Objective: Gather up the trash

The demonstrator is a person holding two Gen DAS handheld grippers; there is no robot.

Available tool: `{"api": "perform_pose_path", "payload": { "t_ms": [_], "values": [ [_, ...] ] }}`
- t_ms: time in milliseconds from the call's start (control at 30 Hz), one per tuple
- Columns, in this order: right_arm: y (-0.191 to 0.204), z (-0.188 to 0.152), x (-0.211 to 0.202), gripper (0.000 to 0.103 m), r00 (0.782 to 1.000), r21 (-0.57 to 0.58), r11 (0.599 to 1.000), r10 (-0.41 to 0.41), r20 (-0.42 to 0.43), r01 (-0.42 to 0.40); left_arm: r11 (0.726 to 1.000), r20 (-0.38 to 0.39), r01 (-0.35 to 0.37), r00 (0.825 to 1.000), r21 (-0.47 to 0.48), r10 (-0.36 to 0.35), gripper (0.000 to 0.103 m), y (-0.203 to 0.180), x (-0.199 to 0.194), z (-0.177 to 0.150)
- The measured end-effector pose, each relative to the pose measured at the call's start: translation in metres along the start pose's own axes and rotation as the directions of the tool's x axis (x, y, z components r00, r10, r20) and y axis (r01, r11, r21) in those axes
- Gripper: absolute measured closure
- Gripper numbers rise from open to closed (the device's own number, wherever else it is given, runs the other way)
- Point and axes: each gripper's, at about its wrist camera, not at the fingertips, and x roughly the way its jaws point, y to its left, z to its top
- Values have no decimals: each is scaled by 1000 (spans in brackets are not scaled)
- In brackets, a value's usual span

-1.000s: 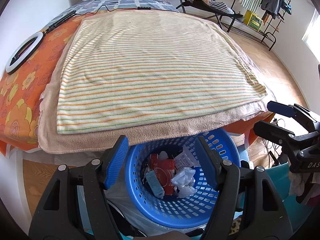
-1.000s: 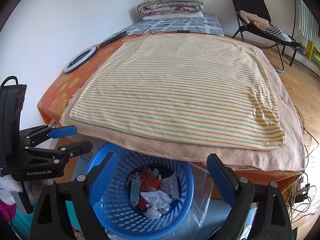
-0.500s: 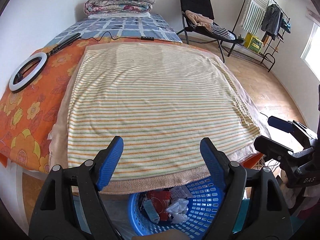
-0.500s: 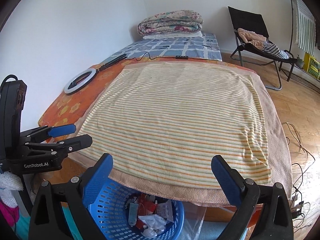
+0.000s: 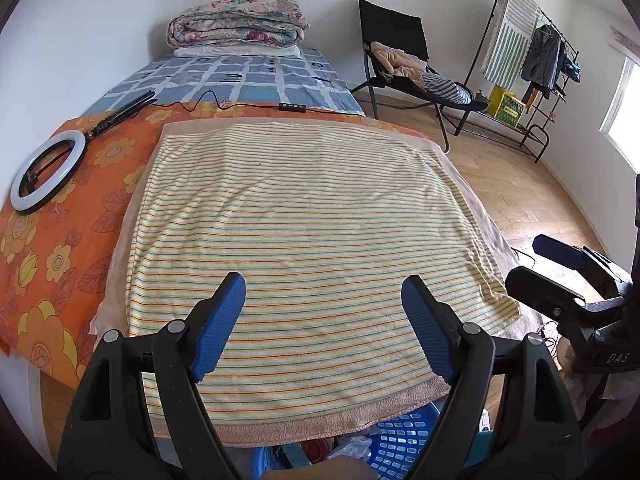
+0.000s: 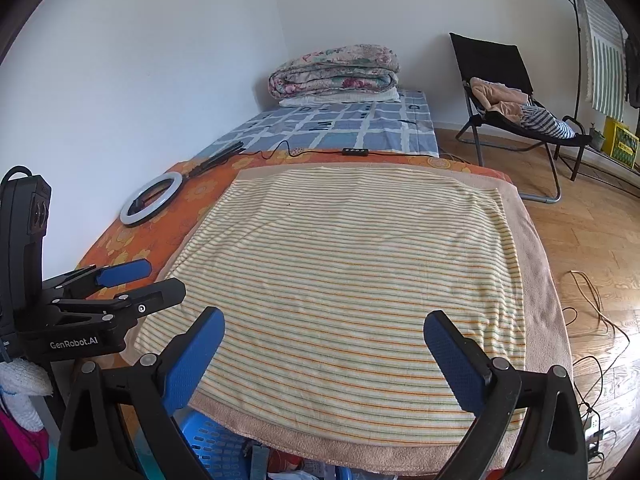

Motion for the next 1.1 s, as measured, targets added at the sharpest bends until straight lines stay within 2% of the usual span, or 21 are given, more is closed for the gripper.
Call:
{"api": "perform_pose_path", "payload": {
  "t_ms": [433, 567, 700, 1100],
  "values": [
    [-23, 7, 9, 0, 1000, 86, 996, 17, 5, -17, 1000, 6, -4, 1000, -10, 4, 18, -2, 9, 5],
    [-25, 6, 13, 0, 1000, 90, 996, 12, -8, -11, 1000, 22, -1, 1000, -9, 2, 17, -4, 6, 4],
    [-23, 4, 14, 0, 1000, 84, 996, 10, -10, -9, 1000, 42, -11, 999, 4, 10, 11, -6, 0, 1],
    [-19, 1, 16, 0, 1000, 65, 998, -9, -12, 10, 1000, 56, -11, 998, -5, 11, 10, -5, -7, -2]
  ]
}}
